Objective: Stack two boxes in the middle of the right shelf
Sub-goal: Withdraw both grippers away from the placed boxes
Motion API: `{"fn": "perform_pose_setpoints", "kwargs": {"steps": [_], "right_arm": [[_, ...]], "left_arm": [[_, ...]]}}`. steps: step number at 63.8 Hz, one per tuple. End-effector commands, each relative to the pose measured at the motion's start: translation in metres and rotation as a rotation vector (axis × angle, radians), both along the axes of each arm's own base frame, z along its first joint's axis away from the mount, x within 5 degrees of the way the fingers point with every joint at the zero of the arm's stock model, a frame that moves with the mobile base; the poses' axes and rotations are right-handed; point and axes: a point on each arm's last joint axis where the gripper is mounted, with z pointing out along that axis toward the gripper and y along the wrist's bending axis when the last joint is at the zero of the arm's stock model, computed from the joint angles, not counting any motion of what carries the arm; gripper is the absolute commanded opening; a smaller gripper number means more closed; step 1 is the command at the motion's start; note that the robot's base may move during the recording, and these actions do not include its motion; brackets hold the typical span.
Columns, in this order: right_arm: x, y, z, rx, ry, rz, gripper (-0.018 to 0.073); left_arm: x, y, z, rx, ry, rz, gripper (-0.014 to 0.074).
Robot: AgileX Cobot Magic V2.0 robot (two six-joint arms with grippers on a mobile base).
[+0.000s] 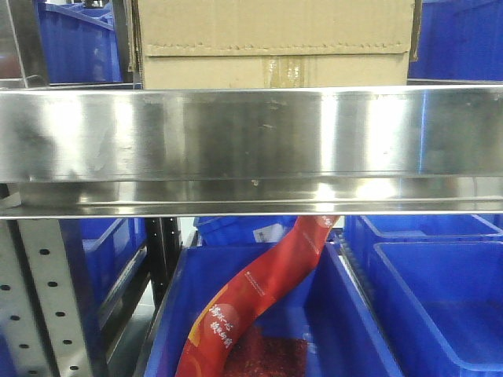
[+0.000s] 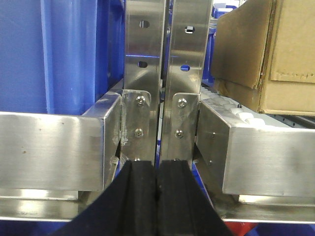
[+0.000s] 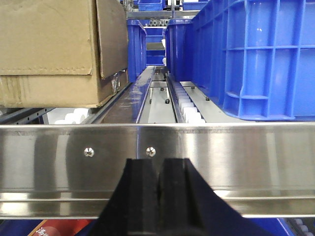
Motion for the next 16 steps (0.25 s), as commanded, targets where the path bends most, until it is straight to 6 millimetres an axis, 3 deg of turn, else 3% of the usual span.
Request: {"fn": "perform_pose_setpoints", "kwargs": {"steps": [1,16], "right_arm": [[-0.0003,-0.0005,0.0015,-0.004,-0.018,-0.007,-0.0155],[-0.0003,-0.0005,0.0015,-0.004,-0.018,-0.007,-0.0155]], "left_arm": [[-0.0005,0.0001,0.0026,-0.001,-0.023,0.001,-0.0111],[-0.0005,0.0001,0.0026,-0.001,-0.023,0.001,-0.0111]]}}
